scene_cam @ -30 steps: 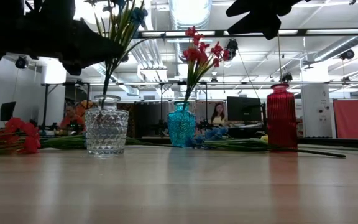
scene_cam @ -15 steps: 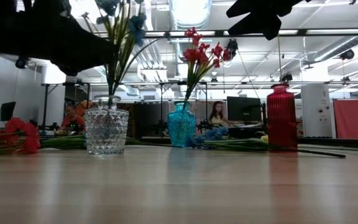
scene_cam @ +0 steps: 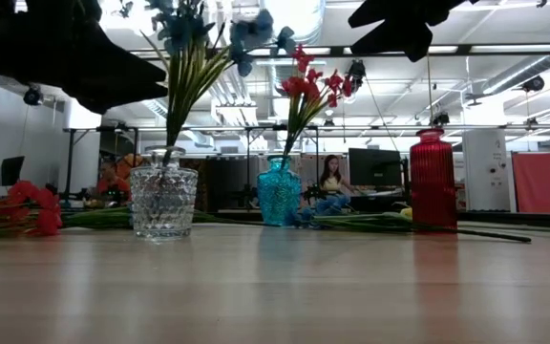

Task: Sort flowers into vase by color
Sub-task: Put the bottom left blue flowers into the transparent vase, then put the middle yellow flower into the red vase

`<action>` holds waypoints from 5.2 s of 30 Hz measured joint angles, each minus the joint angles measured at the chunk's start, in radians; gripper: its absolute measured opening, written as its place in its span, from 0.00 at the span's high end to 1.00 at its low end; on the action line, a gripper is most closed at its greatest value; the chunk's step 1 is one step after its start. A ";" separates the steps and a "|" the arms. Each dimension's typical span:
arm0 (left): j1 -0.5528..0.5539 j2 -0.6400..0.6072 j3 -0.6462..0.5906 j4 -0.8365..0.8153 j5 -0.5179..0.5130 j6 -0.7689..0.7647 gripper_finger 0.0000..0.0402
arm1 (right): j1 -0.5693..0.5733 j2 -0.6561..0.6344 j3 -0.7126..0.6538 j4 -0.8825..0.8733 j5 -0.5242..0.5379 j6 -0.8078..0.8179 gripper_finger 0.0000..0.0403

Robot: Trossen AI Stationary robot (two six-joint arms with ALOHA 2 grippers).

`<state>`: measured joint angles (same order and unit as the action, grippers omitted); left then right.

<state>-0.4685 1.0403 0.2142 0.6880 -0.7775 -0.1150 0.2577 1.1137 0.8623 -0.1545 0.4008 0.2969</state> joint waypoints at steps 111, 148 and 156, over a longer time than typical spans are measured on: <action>-0.004 -0.140 0.627 -0.570 0.140 0.273 0.42 | 0.037 -0.063 0.205 -0.054 0.185 -0.868 0.98; 0.122 0.493 1.114 -0.421 0.439 0.573 0.45 | 0.294 0.193 0.591 0.265 -0.113 -1.158 0.98; 0.127 0.485 1.107 -0.422 0.424 0.566 0.69 | 0.294 0.196 0.591 0.276 -0.113 -1.169 0.98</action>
<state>-0.3413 1.5253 1.3212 0.2657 -0.3532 0.4509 0.5518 1.3102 1.4536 0.1211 0.2878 -0.8723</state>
